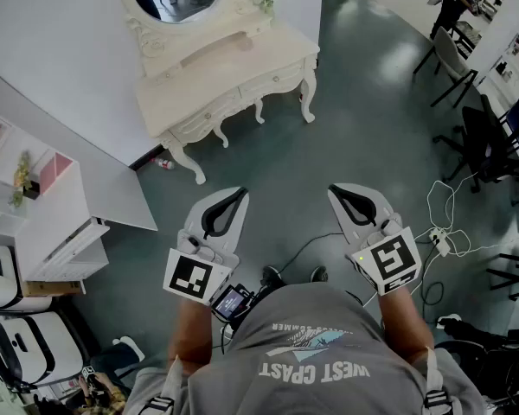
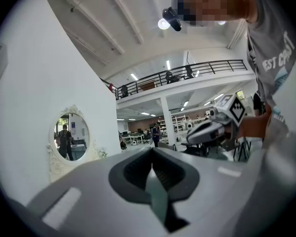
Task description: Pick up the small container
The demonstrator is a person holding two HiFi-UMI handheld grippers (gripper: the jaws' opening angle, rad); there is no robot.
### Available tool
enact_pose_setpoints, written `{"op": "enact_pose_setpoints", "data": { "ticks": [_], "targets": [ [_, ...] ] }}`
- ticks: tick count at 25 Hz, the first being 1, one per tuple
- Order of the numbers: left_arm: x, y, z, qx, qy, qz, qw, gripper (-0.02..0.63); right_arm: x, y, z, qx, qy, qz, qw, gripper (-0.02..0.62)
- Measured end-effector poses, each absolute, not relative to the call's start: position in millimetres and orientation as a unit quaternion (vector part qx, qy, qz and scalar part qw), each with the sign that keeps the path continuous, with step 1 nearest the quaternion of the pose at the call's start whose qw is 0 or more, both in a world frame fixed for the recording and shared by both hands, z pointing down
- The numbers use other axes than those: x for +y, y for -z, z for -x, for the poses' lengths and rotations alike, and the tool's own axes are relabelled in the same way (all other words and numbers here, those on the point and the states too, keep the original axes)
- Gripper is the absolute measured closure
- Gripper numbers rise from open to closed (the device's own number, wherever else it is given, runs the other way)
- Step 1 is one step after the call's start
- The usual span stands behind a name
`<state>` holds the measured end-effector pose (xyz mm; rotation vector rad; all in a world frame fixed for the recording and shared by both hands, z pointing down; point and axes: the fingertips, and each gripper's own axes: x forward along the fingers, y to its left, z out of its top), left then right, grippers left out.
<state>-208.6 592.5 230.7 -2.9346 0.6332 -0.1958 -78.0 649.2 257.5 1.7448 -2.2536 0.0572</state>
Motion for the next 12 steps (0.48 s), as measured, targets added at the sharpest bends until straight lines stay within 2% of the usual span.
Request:
{"op": "enact_pose_setpoints", "data": {
  "ticks": [12],
  "targets": [
    [574.5,-231.4,239.1,0.203,0.056,0.975,0.064,0.604,635.2,-254.2,106.6,-0.774,-0.022,-0.614,0.151,0.595]
  ]
}}
